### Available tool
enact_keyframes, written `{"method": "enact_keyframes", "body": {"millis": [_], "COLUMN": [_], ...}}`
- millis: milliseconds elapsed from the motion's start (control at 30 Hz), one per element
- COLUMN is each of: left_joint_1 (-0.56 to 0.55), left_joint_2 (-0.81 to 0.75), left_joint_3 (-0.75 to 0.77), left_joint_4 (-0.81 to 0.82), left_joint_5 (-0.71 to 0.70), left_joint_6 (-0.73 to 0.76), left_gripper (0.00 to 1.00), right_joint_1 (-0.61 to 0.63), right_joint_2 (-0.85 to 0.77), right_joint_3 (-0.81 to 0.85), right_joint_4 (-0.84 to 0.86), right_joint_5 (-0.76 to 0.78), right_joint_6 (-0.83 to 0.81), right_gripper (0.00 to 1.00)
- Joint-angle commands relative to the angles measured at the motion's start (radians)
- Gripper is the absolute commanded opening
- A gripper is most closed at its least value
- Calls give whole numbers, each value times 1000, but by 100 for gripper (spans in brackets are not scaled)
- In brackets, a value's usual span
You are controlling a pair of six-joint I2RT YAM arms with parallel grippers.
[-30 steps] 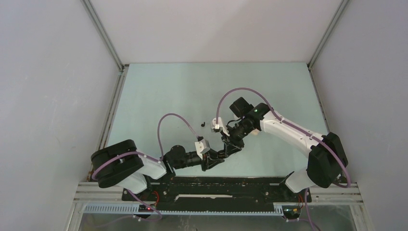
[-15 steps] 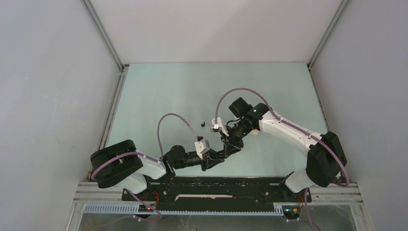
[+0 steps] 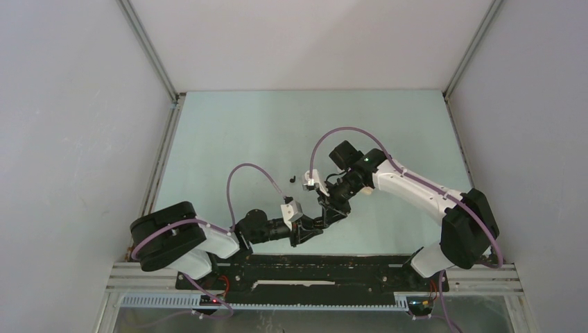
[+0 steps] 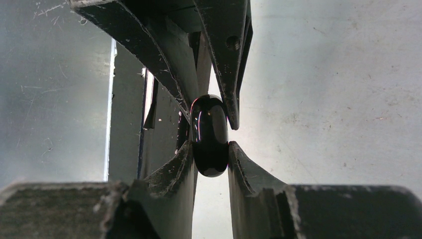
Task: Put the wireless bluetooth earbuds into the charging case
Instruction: Pass from the right arm to the left, then open the charging case to the charging case.
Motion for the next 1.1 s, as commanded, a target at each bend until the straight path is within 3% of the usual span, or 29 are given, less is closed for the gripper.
{"method": "enact_keyframes", "body": {"millis": [0,333,433,533,600,733,1067], "left_joint_1": [-7,-7,-7,-7,-7,-11,-28], "left_joint_2": [-29,-33,-32,-25,-21,-24,-27], "left_joint_3": [16,16,18,20,21,17,14], "left_joint_4": [76,75,76,75,75,76,75], "left_joint_5": [15,11,18,34,42,66,78], "left_joint_6": [13,11,12,18,25,43,71], "left_gripper": [32,32,22,4,0,0,0], "right_joint_1": [6,6,6,7,5,-7,-118], "right_joint_2": [10,10,13,18,19,22,37], "right_joint_3": [39,39,38,38,39,57,98], "right_joint_4": [46,46,44,45,45,28,-34], "right_joint_5": [7,8,8,7,-3,-30,-197], "right_joint_6": [15,16,16,18,24,35,45], "right_gripper": [0,0,1,3,8,29,41]}}
